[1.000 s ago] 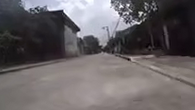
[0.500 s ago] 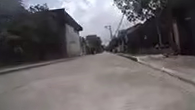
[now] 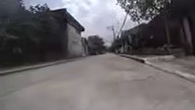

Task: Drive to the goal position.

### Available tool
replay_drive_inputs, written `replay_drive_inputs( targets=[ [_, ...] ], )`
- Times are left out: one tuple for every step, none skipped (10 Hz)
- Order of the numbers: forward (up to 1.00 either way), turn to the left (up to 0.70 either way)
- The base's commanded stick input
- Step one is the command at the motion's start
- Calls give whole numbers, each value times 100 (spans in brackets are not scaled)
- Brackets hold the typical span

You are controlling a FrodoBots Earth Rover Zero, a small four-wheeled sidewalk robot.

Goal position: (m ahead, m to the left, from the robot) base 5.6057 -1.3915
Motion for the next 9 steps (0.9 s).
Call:
replay_drive_inputs(
  targets=[
    [100, 0],
    [100, 0],
    [100, 0],
    [100, 0],
    [100, 0],
    [100, 0],
    [100, -1],
    [100, -4],
    [100, -15]
  ],
)
